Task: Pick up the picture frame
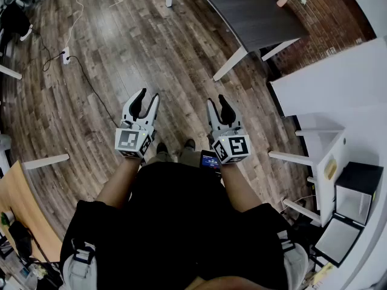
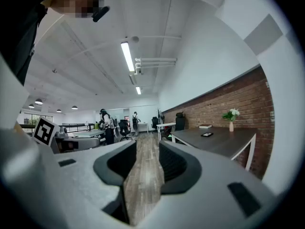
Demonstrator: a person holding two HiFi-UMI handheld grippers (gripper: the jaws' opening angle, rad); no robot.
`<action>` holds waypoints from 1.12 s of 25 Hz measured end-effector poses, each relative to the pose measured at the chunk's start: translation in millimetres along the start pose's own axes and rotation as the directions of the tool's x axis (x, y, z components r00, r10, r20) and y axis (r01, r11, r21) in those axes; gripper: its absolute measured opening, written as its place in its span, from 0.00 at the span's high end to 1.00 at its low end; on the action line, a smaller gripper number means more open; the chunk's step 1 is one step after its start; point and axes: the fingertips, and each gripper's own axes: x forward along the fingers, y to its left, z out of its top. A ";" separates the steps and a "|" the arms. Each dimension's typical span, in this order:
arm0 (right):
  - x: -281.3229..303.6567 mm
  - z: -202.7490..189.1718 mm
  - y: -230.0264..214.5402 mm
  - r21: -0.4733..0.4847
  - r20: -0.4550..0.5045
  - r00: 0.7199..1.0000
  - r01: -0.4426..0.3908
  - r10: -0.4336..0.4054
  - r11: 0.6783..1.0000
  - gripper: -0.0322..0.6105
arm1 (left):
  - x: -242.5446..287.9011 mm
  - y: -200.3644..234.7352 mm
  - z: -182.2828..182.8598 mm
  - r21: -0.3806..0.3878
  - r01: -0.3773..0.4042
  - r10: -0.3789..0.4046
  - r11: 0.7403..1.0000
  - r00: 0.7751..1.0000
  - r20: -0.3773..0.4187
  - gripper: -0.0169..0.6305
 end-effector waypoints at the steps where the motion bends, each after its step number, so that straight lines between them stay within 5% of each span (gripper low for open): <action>1: 0.0 -1.4 2.0 0.001 0.001 1.000 -0.004 0.004 1.000 0.71 | 1.0 -1.1 -0.5 0.002 0.004 -0.004 1.000 1.000 0.001 0.75; 12: -19.4 17.3 -10.1 -0.028 0.033 0.999 -0.029 0.030 0.999 0.71 | -14.0 -34.0 21.1 0.070 0.007 -0.008 0.997 1.000 0.014 0.75; 28: -69.5 7.0 -83.6 0.074 0.052 0.999 -0.017 0.013 0.997 0.71 | 10.4 -102.4 7.7 0.037 0.037 -0.037 0.999 0.999 -0.015 0.76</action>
